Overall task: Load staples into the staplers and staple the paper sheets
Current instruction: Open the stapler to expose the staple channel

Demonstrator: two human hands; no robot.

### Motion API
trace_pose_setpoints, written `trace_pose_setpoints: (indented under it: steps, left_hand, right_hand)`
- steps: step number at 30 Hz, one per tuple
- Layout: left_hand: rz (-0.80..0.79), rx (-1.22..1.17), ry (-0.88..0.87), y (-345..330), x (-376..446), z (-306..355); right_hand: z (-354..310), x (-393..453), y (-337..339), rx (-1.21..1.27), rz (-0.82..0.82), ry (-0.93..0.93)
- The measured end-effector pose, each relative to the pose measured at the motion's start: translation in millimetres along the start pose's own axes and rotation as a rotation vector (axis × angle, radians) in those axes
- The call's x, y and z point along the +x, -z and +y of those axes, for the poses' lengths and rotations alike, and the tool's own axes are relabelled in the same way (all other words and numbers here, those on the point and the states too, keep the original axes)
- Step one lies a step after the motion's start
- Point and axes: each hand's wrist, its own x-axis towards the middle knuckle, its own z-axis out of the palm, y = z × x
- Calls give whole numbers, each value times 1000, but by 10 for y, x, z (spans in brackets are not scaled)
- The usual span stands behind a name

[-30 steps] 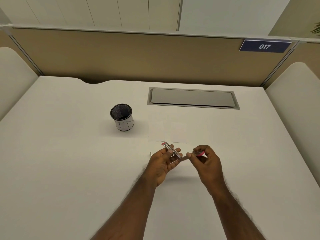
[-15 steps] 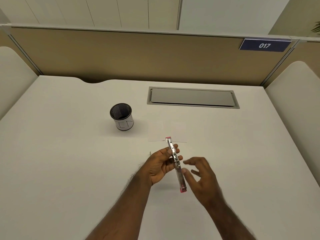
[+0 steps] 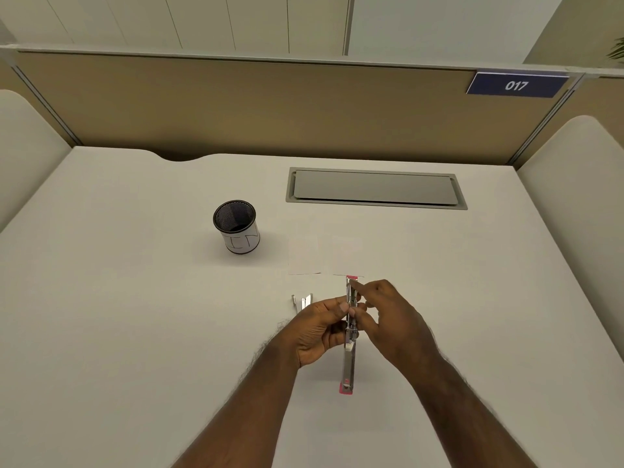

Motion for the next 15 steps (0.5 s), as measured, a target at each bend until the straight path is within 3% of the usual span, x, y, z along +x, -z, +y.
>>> trace_pose_setpoints:
  steps: [5, 15]
  left_hand:
    - [18, 6, 0, 39, 19, -8]
    - [27, -31, 27, 81, 85, -44]
  right_hand:
    - [-28, 18, 6, -88, -31, -5]
    - [-27, -54, -22, -24, -36, -36]
